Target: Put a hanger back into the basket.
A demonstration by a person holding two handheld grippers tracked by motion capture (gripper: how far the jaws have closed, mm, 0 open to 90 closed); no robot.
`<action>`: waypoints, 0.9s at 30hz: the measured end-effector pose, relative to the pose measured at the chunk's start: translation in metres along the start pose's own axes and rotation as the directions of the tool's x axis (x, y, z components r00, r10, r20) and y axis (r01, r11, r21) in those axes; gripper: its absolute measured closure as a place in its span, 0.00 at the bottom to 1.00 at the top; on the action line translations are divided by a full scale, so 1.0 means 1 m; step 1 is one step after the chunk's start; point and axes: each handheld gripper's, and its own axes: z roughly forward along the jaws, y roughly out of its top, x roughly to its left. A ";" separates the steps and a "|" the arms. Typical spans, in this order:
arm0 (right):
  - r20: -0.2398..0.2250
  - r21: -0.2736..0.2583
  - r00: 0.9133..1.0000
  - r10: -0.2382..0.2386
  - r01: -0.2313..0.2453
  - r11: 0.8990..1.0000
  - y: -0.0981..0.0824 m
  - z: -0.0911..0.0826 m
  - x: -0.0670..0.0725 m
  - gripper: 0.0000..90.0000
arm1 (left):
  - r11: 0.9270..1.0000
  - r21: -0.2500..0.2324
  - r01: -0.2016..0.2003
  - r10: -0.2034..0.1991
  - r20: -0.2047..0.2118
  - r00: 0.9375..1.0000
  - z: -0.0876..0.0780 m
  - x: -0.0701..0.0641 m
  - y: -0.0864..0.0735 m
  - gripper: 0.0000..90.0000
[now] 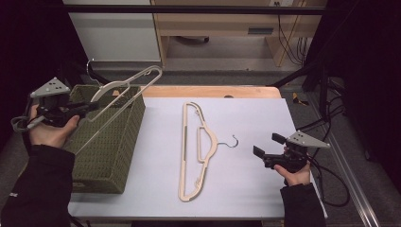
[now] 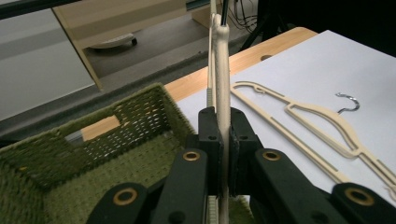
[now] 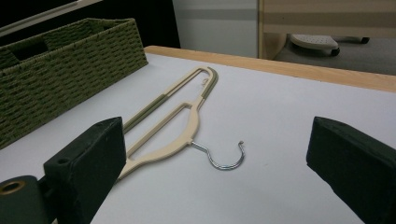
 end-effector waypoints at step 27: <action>0.014 0.019 1.000 0.007 -0.007 1.000 -0.002 0.003 -0.001 0.06 | 0.996 0.083 0.030 -0.024 -0.069 0.997 -0.005 0.059 -0.055 0.95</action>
